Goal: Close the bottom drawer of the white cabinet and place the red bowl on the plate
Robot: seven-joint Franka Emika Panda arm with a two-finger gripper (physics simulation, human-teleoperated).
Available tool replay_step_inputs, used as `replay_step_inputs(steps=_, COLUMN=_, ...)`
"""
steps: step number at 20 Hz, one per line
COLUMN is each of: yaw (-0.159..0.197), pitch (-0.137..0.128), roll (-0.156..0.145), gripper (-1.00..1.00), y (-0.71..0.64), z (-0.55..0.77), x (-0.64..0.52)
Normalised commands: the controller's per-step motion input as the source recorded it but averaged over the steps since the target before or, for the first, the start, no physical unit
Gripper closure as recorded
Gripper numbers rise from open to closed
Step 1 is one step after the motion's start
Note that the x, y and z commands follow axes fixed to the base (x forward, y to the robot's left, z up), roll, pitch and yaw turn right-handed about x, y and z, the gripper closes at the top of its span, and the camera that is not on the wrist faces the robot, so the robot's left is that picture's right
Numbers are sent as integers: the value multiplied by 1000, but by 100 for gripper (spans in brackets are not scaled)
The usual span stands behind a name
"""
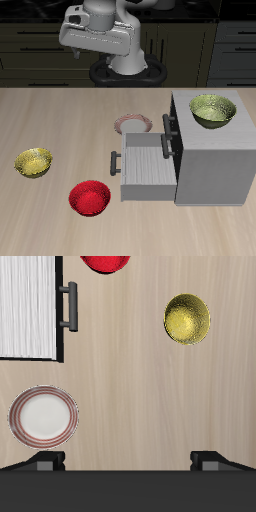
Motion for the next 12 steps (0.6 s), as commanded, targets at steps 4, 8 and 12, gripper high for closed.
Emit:
replay_step_inputs(steps=4, yaw=3, pitch=-8, roll=-25, gripper=-100, y=-187, z=56, x=198)
replay_step_inputs(steps=8, yaw=4, pitch=9, roll=2, gripper=-100, y=-152, z=64, x=278)
replay_step_inputs(steps=12, yaw=19, pitch=-16, roll=-10, gripper=-100, y=-97, z=151, x=209)
